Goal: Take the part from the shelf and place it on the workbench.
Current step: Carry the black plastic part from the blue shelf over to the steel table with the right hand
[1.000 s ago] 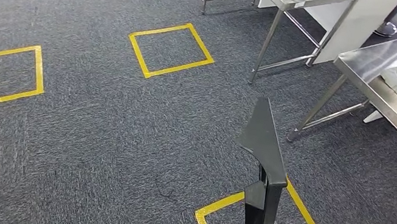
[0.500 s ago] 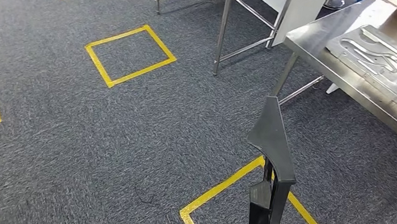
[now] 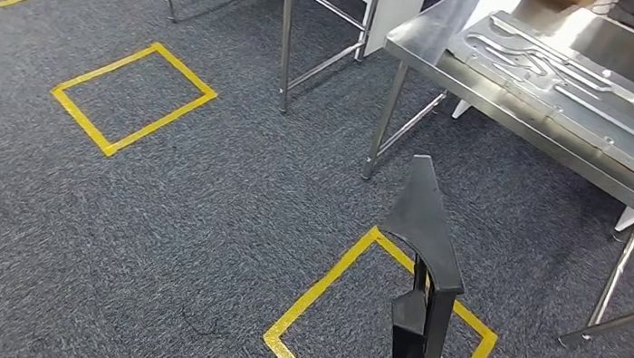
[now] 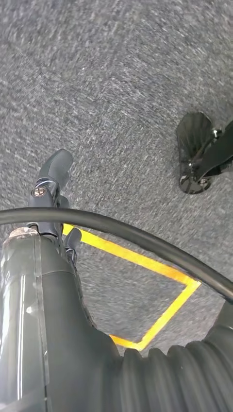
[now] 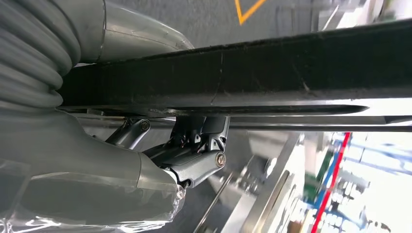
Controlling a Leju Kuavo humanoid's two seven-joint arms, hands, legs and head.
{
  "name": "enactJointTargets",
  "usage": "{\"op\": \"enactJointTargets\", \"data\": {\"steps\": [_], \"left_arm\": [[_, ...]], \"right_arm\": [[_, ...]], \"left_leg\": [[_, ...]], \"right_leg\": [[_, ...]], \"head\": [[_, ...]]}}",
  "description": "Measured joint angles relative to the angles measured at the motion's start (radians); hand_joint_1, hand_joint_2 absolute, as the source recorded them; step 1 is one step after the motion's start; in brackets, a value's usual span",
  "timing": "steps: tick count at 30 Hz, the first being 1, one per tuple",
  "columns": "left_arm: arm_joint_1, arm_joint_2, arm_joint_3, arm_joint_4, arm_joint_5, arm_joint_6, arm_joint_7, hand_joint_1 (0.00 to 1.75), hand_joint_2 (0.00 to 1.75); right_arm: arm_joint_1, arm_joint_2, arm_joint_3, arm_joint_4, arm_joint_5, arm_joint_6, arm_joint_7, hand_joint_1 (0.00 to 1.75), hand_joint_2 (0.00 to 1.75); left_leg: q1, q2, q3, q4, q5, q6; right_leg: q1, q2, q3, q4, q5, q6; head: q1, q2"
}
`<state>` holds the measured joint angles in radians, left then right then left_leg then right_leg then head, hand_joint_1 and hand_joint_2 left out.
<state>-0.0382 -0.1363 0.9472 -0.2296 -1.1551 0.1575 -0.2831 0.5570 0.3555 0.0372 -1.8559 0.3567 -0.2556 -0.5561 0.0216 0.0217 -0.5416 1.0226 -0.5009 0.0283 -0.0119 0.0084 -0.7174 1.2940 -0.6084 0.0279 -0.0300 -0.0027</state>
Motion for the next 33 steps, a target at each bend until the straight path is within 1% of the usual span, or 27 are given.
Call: {"op": "enactJointTargets", "data": {"steps": [1, 2, 4, 5, 6, 7, 9, 10, 11, 13, 14, 15, 16, 17, 18, 20, 21, 22, 24, 25, 26, 28, 29, 30, 31, 32, 33], "left_arm": [[0.0, 0.0, 0.0, 0.0, 0.0, 0.0, 0.0, 0.0, 1.75], [-0.001, 0.0, 0.0, 0.0, 0.0, 0.0, 0.0, 0.0, 1.75], [-0.002, -0.001, 0.0, 0.0, 0.0, 0.0, 0.0, 0.0, 1.75], [-0.003, -0.001, 0.0, 0.0, 0.0, 0.0, 0.0, 0.0, 1.75], [-0.003, -0.001, 0.0, 0.0, 0.0, 0.0, 0.0, 0.0, 1.75], [-0.004, -0.001, 0.0, 0.0, 0.0, 0.0, 0.0, 0.0, 1.75], [-0.009, -0.001, 0.0, 0.0, -0.001, 0.0, -0.001, 0.0, 1.75], [-0.011, -0.001, 0.0, 0.0, -0.001, 0.0, -0.002, 0.0, 1.75], [-0.011, -0.001, 0.0, 0.0, -0.002, 0.0, -0.002, 0.0, 1.75], [-0.009, 0.0, 0.001, 0.0, -0.002, 0.0, -0.002, 0.0, 1.75], [-0.007, 0.0, 0.001, 0.0, -0.002, 0.0, -0.002, 0.0, 1.75], [-0.004, 0.0, 0.001, 0.0, -0.002, 0.0, -0.002, 0.0, 1.75], [-0.002, 0.0, 0.001, 0.0, -0.003, 0.0, -0.002, 0.0, 1.75], [-0.001, 0.0, 0.001, 0.0, -0.003, 0.0, -0.002, 0.0, 1.75], [-0.001, 0.0, 0.001, 0.0, -0.003, 0.0, -0.003, 0.0, 1.75], [-0.002, 0.001, 0.003, 0.0, -0.003, -0.001, -0.006, 0.0, 1.75], [-0.001, 0.001, 0.004, 0.0, -0.003, -0.001, -0.007, 0.0, 1.75], [-0.001, 0.001, 0.005, 0.0, -0.003, -0.002, -0.008, 0.0, 1.75], [-0.002, 0.0, 0.005, 0.0, -0.004, -0.004, -0.011, 0.0, 1.75], [-0.003, 0.0, 0.005, 0.0, -0.005, -0.005, -0.013, 0.0, 1.75], [-0.004, -0.001, 0.005, 0.0, -0.005, -0.005, -0.015, 0.0, 1.75], [-0.004, -0.001, 0.006, 0.0, -0.006, -0.007, -0.018, 0.0, 1.75], [-0.003, -0.001, 0.006, 0.0, -0.006, -0.008, -0.018, 0.0, 1.75], [-0.002, -0.001, 0.006, 0.0, -0.006, -0.009, -0.019, 0.0, 1.75], [-0.001, -0.001, 0.006, 0.0, -0.006, -0.01, -0.019, 0.0, 1.75], [-0.002, -0.001, 0.007, 0.0, -0.006, -0.011, -0.02, 0.0, 1.75], [-0.002, -0.001, 0.007, 0.0, -0.006, -0.011, -0.02, 0.0, 1.75]], "right_arm": [[0.001, 0.0, -0.001, 0.0, 0.0, 0.0, 0.0, 1.75, 1.75], [0.002, 0.0, -0.002, 0.0, 0.0, 0.0, 0.0, 1.75, 1.75], [0.002, 0.0, -0.003, 0.0, 0.0, 0.0, 0.001, 1.75, 1.75], [0.001, 0.0, -0.003, 0.0, 0.0, 0.0, 0.001, 1.75, 1.75], [0.001, 0.0, -0.003, -0.001, 0.0, 0.0, 0.001, 1.75, 1.75], [0.0, 0.0, -0.003, -0.002, 0.0, 0.001, 0.001, 1.75, 1.75], [0.003, 0.0, -0.005, -0.004, 0.0, 0.001, 0.001, 1.75, 1.75], [0.004, 0.001, -0.006, -0.005, 0.0, 0.001, 0.001, 1.75, 1.75], [0.004, 0.001, -0.006, -0.005, 0.0, 0.001, 0.001, 1.75, 1.75], [0.001, 0.001, -0.007, -0.006, 0.0, 0.001, 0.001, 1.75, 1.75], [0.0, 0.002, -0.007, -0.006, 0.0, 0.001, 0.001, 1.75, 1.75], [0.0, 0.002, -0.007, -0.005, 0.0, 0.001, 0.001, 1.75, 1.75], [0.001, 0.002, -0.008, -0.005, 0.0, 0.002, 0.001, 1.75, 1.75], [0.001, 0.002, -0.008, -0.005, 0.0, 0.003, 0.001, 1.75, 1.75], [0.001, 0.002, -0.008, -0.005, 0.0, 0.003, 0.001, 1.75, 1.75], [0.0, 0.002, -0.008, -0.005, 0.0, 0.005, 0.002, 1.75, 1.75], [-0.001, 0.002, -0.009, -0.006, 0.0, 0.006, 0.002, 1.75, 1.75], [-0.001, 0.002, -0.009, -0.006, 0.001, 0.006, 0.002, 1.75, 1.75], [0.0, 0.002, -0.01, -0.006, 0.002, 0.006, 0.003, 1.75, 1.75], [0.001, 0.002, -0.011, -0.006, 0.002, 0.006, 0.003, 1.75, 1.75], [0.001, 0.002, -0.011, -0.006, 0.002, 0.006, 0.003, 1.75, 1.75], [-0.003, 0.002, -0.011, -0.006, 0.003, 0.007, 0.002, 1.75, 1.75], [-0.005, 0.001, -0.011, -0.006, 0.003, 0.007, 0.002, 1.75, 1.75], [-0.006, 0.001, -0.012, -0.005, 0.003, 0.008, 0.003, 1.75, 1.75], [-0.005, 0.001, -0.012, -0.005, 0.003, 0.008, 0.003, 1.75, 1.75], [-0.005, 0.001, -0.013, -0.005, 0.003, 0.009, 0.003, 1.75, 1.75], [-0.005, 0.001, -0.013, -0.005, 0.003, 0.01, 0.003, 1.75, 1.75]], "left_leg": [[0.0, 0.015, 0.001, 0.0, -0.002, -0.001], [0.0, 0.03, 0.004, 0.0, -0.004, -0.002], [-0.001, 0.054, 0.013, 0.0, -0.01, -0.008], [-0.003, 0.064, 0.017, 0.0, -0.014, -0.013], [-0.005, 0.073, 0.021, 0.0, -0.017, -0.018], [-0.006, 0.082, 0.024, -0.001, -0.02, -0.023], [-0.006, 0.093, 0.034, -0.005, -0.024, -0.034], [-0.005, 0.08, 0.035, 0.001, -0.031, -0.039], [-0.005, 0.057, 0.028, 0.024, -0.048, -0.043], [-0.003, 0.004, -0.021, 0.132, -0.109, -0.046], [-0.003, -0.007, -0.056, 0.201, -0.138, -0.047], [-0.002, -0.011, -0.084, 0.253, -0.153, -0.047], [-0.002, -0.013, -0.098, 0.272, -0.146, -0.047], [-0.002, -0.016, -0.093, 0.25, -0.118, -0.047], [-0.001, -0.024, -0.073, 0.194, -0.076, -0.046], [0.004, -0.072, -0.026, 0.072, -0.018, -0.042], [0.005, -0.093, -0.013, 0.038, -0.009, -0.04], [0.004, -0.105, -0.008, 0.026, -0.012, -0.036], [0.002, -0.088, -0.007, 0.021, -0.011, -0.026], [0.002, -0.075, -0.004, 0.017, -0.009, -0.02], [0.004, -0.062, -0.002, 0.013, -0.007, -0.013], [0.002, -0.035, 0.002, 0.008, -0.007, -0.004], [0.0, -0.02, 0.002, 0.008, -0.008, 0.0], [-0.003, -0.004, 0.003, 0.008, -0.011, 0.002], [-0.005, 0.011, 0.005, 0.008, -0.013, 0.002], [-0.007, 0.025, 0.008, 0.009, -0.016, 0.003], [-0.009, 0.038, 0.013, 0.009, -0.019, 0.002]], "right_leg": [[-0.002, -0.003, -0.002, 0.004, 0.01, 0.002], [-0.003, -0.01, 0.017, -0.031, 0.037, 0.002], [0.002, -0.048, 0.092, -0.168, 0.098, -0.006], [0.007, -0.066, 0.123, -0.225, 0.116, -0.012], [0.012, -0.078, 0.14, -0.259, 0.122, -0.018], [0.016, -0.079, 0.144, -0.27, 0.12, -0.022], [0.014, -0.055, 0.145, -0.276, 0.123, -0.031], [0.01, -0.045, 0.149, -0.282, 0.126, -0.036], [0.006, -0.035, 0.153, -0.289, 0.129, -0.041], [0.003, -0.014, 0.158, -0.293, 0.131, -0.049], [0.004, -0.001, 0.158, -0.292, 0.13, -0.052], [0.005, 0.013, 0.158, -0.291, 0.13, -0.053], [0.006, 0.028, 0.159, -0.29, 0.128, -0.053], [0.005, 0.045, 0.161, -0.287, 0.127, -0.051], [0.004, 0.06, 0.162, -0.283, 0.124, -0.049], [0.003, 0.087, 0.159, -0.271, 0.117, -0.04], [0.002, 0.099, 0.154, -0.265, 0.115, -0.034], [0.001, 0.111, 0.149, -0.262, 0.115, -0.028], [-0.001, 0.134, 0.141, -0.263, 0.118, -0.015], [-0.001, 0.125, 0.138, -0.258, 0.115, -0.01], [0.0, 0.101, 0.128, -0.239, 0.104, -0.006], [0.003, 0.032, 0.082, -0.145, 0.055, 0.002], [0.002, 0.011, 0.047, -0.081, 0.028, 0.004], [0.001, 0.002, 0.017, -0.028, 0.011, 0.006], [0.0, -0.002, 0.001, -0.001, 0.009, 0.005], [0.0, -0.005, 0.001, -0.005, 0.024, 0.004], [0.001, -0.011, 0.022, -0.046, 0.055, 0.0]], "head": [[0.0, 0.0], [0.0, 0.0], [0.0, 0.0], [0.0, 0.0], [0.0, 0.0], [0.0, 0.0], [0.0, 0.0], [0.0, 0.0], [0.0, 0.0], [0.0, 0.0], [0.0, 0.0], [0.0, 0.0], [0.0, 0.0], [0.0, 0.0], [0.0, 0.0], [0.0, 0.0], [0.0, 0.0], [0.0, 0.0], [0.0, 0.0], [0.0, 0.0], [0.0, 0.0], [0.0, 0.0], [0.0, 0.0], [0.0, 0.0], [0.0, 0.0], [0.0, 0.0], [0.0, 0.0]]}}
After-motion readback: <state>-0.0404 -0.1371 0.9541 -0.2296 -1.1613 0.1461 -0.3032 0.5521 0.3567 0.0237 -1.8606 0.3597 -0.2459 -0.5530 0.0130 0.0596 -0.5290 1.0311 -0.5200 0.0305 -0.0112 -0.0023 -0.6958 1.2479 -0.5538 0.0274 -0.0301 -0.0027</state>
